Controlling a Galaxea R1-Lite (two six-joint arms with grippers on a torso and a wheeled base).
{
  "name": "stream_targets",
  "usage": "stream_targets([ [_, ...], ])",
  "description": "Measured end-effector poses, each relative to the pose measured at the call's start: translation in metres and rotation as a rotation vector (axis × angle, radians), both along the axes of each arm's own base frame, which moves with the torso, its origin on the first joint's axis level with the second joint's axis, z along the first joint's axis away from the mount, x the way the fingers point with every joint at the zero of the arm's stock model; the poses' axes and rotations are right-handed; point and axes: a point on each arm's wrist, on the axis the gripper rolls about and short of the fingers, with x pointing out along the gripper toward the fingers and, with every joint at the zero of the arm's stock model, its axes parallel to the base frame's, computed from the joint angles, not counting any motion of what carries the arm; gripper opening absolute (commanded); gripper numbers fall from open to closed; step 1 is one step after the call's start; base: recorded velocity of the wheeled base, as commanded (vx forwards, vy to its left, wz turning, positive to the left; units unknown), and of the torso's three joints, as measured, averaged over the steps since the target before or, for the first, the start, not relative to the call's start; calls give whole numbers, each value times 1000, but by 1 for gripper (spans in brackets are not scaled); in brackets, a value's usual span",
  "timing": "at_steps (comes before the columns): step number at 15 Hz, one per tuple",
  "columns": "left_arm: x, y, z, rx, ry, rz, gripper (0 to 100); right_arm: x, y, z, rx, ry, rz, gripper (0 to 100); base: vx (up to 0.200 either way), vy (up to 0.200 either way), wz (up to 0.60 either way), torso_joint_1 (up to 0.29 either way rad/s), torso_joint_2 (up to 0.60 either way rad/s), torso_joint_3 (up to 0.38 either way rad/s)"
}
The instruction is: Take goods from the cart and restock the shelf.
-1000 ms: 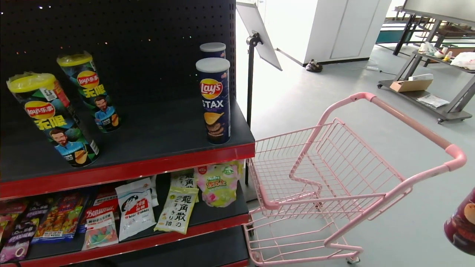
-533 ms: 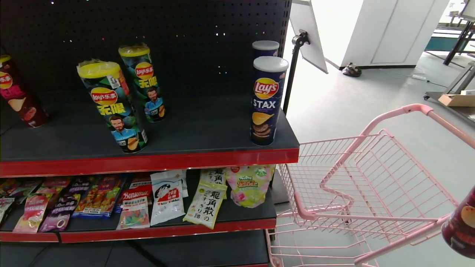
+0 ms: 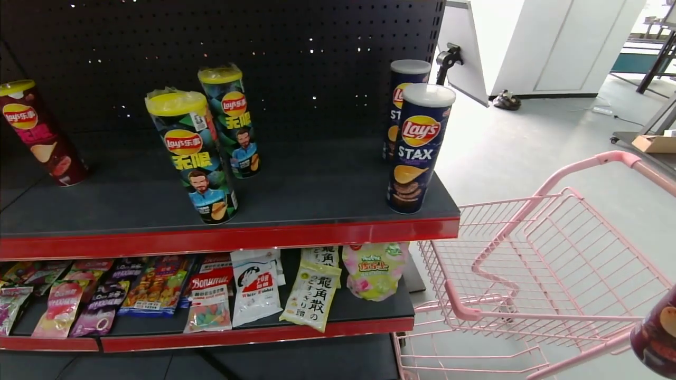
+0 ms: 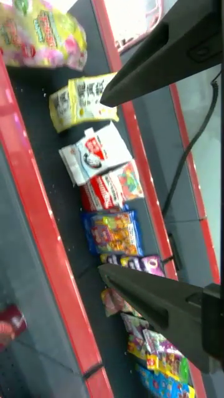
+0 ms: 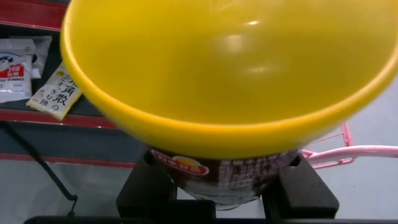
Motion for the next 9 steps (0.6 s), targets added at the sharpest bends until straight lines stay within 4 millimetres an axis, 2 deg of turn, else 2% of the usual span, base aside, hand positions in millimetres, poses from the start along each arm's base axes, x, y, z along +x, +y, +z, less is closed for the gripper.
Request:
stream_targets([
  [9,-3,1,-2,-4,-19,1,100,-10,1,-2,-2,-34,-1,0,0,200,0,2,2,4],
])
